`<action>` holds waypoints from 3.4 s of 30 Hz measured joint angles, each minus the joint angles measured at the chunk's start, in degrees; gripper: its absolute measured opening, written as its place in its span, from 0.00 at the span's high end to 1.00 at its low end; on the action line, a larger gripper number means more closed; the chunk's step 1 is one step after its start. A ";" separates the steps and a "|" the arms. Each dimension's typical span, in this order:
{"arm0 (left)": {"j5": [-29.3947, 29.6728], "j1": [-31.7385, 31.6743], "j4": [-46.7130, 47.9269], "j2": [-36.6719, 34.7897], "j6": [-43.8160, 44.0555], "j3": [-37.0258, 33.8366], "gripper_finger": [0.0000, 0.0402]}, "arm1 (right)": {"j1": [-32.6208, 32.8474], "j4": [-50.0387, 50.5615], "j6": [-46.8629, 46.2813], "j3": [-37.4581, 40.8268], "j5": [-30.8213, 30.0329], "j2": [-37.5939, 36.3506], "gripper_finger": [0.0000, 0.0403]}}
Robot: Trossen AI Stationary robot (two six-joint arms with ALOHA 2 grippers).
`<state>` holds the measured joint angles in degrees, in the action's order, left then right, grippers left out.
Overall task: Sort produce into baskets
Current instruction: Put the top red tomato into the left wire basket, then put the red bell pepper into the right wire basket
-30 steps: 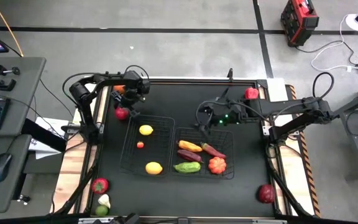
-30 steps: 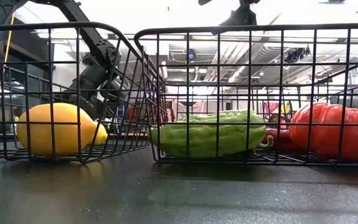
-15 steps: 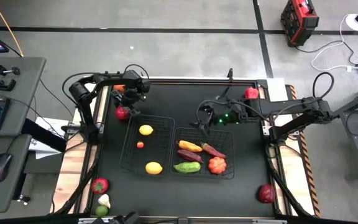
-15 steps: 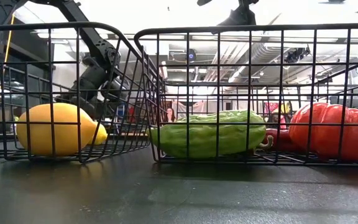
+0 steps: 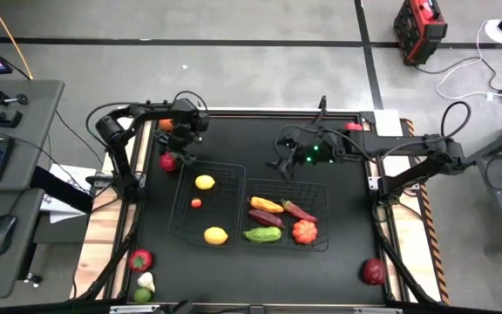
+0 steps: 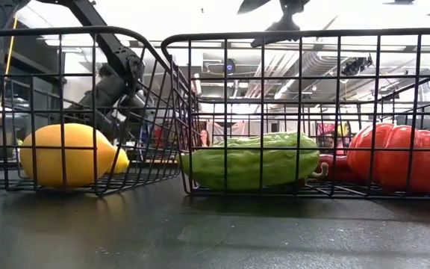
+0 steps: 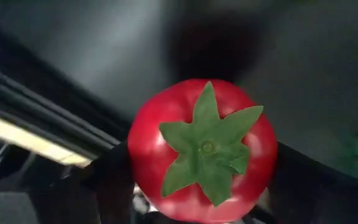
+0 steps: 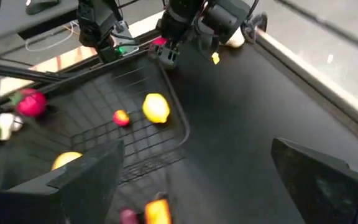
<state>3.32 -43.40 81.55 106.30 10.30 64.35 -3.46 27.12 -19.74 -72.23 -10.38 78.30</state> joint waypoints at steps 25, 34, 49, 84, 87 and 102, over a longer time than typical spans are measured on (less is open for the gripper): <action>-7.75 15.25 -25.79 -41.66 26.11 4.49 0.30 | -8.39 -2.07 12.53 -0.02 6.80 -6.81 0.01; -12.34 32.59 -38.95 -40.45 28.30 4.49 0.30 | -6.41 -1.75 5.65 -0.04 10.86 -8.72 0.01; -10.86 39.85 -26.37 -40.04 20.24 4.49 0.21 | 2.00 -3.53 -4.66 -0.04 -0.74 -8.87 0.01; -5.34 38.68 -41.13 -34.06 31.46 1.54 0.02 | -47.84 37.11 -22.42 -0.07 -11.68 6.35 0.01; -3.93 37.82 -41.60 -34.08 31.22 1.56 0.02 | -51.66 35.90 -17.09 -0.07 -11.94 9.60 0.01; -8.85 35.84 -41.08 -34.34 31.92 1.58 0.02 | -57.05 35.10 -23.73 -0.09 -9.45 22.38 0.01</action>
<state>-5.52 -7.55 40.47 71.96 42.22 65.93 -60.51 62.22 -43.47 -72.31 -19.83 100.68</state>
